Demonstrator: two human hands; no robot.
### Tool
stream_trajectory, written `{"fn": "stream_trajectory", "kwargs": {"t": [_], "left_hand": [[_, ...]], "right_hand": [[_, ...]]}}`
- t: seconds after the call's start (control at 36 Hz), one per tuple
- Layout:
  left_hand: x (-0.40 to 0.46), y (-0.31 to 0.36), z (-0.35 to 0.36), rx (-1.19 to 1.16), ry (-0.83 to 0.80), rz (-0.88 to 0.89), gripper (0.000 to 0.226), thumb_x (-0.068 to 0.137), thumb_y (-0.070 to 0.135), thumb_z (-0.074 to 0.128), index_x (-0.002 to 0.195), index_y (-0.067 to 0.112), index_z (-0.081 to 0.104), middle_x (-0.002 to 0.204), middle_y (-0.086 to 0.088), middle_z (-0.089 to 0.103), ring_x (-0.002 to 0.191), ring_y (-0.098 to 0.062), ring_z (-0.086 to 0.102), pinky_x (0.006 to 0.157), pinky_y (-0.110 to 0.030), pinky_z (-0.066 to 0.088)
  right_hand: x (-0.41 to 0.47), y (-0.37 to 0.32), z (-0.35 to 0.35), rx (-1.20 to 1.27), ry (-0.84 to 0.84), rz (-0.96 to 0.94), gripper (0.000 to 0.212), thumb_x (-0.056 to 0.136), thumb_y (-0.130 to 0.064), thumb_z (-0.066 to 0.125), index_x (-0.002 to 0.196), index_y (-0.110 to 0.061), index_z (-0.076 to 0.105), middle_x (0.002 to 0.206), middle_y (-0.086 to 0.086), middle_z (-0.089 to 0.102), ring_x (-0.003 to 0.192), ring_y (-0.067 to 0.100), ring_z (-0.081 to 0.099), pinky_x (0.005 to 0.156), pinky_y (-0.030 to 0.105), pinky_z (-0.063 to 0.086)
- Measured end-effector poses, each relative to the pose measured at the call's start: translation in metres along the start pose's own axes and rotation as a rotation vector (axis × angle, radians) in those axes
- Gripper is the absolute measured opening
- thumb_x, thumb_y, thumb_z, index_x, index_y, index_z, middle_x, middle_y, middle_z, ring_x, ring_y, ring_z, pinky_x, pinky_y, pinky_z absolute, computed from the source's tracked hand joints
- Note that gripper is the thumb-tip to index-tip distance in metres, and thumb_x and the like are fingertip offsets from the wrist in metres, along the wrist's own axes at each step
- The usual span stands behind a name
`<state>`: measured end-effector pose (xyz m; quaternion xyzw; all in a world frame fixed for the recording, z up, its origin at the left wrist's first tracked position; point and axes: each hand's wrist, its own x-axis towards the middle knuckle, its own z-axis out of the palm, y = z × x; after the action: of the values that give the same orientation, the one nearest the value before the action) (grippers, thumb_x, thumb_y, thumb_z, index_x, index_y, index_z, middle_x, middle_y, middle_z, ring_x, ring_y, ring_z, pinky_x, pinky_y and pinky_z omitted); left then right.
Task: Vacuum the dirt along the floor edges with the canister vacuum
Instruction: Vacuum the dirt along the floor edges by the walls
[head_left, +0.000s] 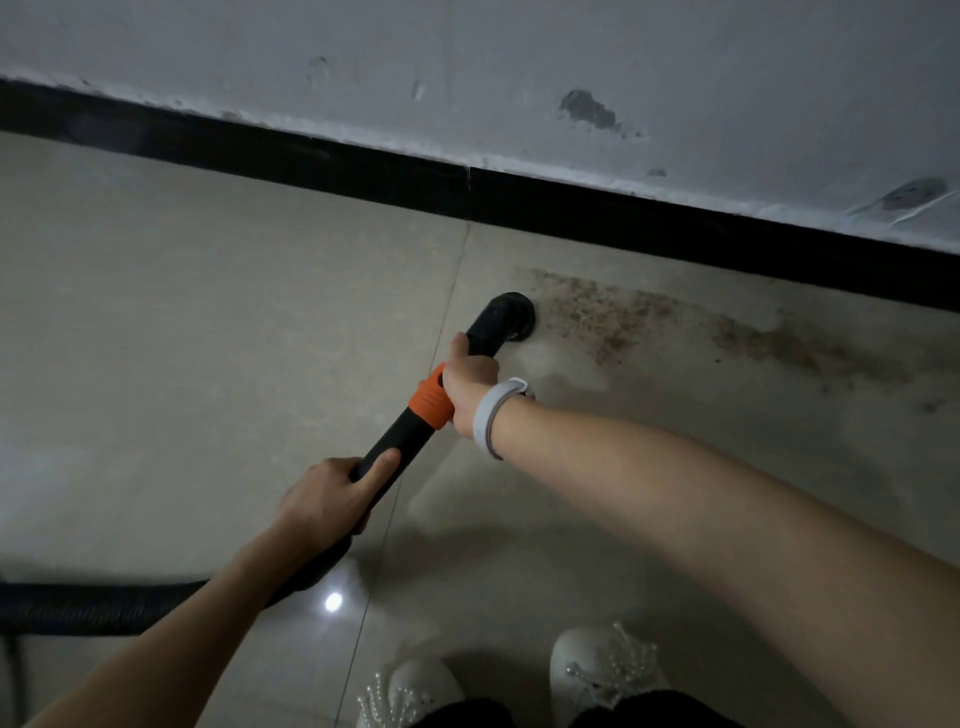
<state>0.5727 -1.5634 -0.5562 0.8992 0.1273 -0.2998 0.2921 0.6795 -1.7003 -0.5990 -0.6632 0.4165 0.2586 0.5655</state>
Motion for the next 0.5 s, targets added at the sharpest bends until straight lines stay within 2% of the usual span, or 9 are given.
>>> {"fn": "stream_trajectory", "kwargs": {"t": [0.06, 0.19, 0.28, 0.36, 0.44, 0.5], "left_hand": [[0.002, 0.005, 0.0, 0.002, -0.005, 0.008, 0.058, 0.093, 0.06, 0.037, 0.061, 0.015, 0.057, 0.052, -0.005, 0.065, 0.045, -0.017, 0.06, 0.058, -0.027, 0.047], [0.02, 0.029, -0.004, 0.018, 0.005, 0.026, 0.058, 0.091, 0.063, 0.034, 0.065, 0.016, 0.057, 0.057, -0.004, 0.067, 0.047, -0.017, 0.06, 0.063, -0.03, 0.049], [0.033, 0.039, -0.007, 0.017, 0.025, 0.025, 0.058, 0.092, 0.063, 0.034, 0.067, 0.016, 0.057, 0.057, -0.004, 0.066, 0.047, -0.017, 0.058, 0.062, -0.029, 0.048], [0.044, 0.041, -0.01, -0.002, 0.042, 0.002, 0.059, 0.092, 0.063, 0.033, 0.07, 0.014, 0.059, 0.057, -0.004, 0.066, 0.05, -0.018, 0.059, 0.063, -0.029, 0.049], [0.049, 0.041, -0.013, -0.032, 0.063, -0.009, 0.061, 0.092, 0.063, 0.034, 0.068, 0.012, 0.059, 0.056, -0.005, 0.066, 0.052, -0.021, 0.061, 0.067, -0.033, 0.051], [0.049, 0.041, -0.011, -0.059, 0.071, 0.001, 0.061, 0.092, 0.062, 0.035, 0.065, 0.012, 0.058, 0.054, -0.005, 0.066, 0.05, -0.022, 0.061, 0.066, -0.034, 0.051]], "right_hand": [[0.007, -0.003, -0.001, -0.018, -0.011, -0.011, 0.067, 0.082, -0.069, 0.032, 0.108, -0.009, 0.05, 0.108, 0.014, 0.067, 0.098, 0.033, 0.065, 0.095, 0.048, 0.048], [0.01, -0.035, -0.02, 0.011, 0.001, -0.036, 0.063, 0.097, -0.056, 0.035, 0.121, 0.0, 0.052, 0.12, 0.018, 0.061, 0.111, 0.036, 0.059, 0.103, 0.047, 0.044], [0.017, -0.05, -0.02, 0.034, -0.021, -0.051, 0.057, 0.099, -0.054, 0.034, 0.113, -0.001, 0.052, 0.119, 0.018, 0.061, 0.11, 0.034, 0.059, 0.102, 0.047, 0.044], [0.035, -0.058, -0.006, 0.058, -0.034, -0.083, 0.06, 0.092, -0.061, 0.034, 0.106, -0.005, 0.051, 0.115, 0.018, 0.065, 0.105, 0.035, 0.062, 0.1, 0.048, 0.046], [0.073, -0.05, 0.011, 0.028, -0.007, -0.089, 0.077, 0.074, -0.074, 0.03, 0.109, -0.009, 0.051, 0.108, 0.017, 0.067, 0.098, 0.035, 0.065, 0.095, 0.05, 0.048], [0.064, -0.054, 0.008, 0.033, -0.021, -0.071, 0.075, 0.081, -0.072, 0.032, 0.114, -0.007, 0.051, 0.109, 0.017, 0.066, 0.098, 0.035, 0.065, 0.095, 0.049, 0.048]]}}
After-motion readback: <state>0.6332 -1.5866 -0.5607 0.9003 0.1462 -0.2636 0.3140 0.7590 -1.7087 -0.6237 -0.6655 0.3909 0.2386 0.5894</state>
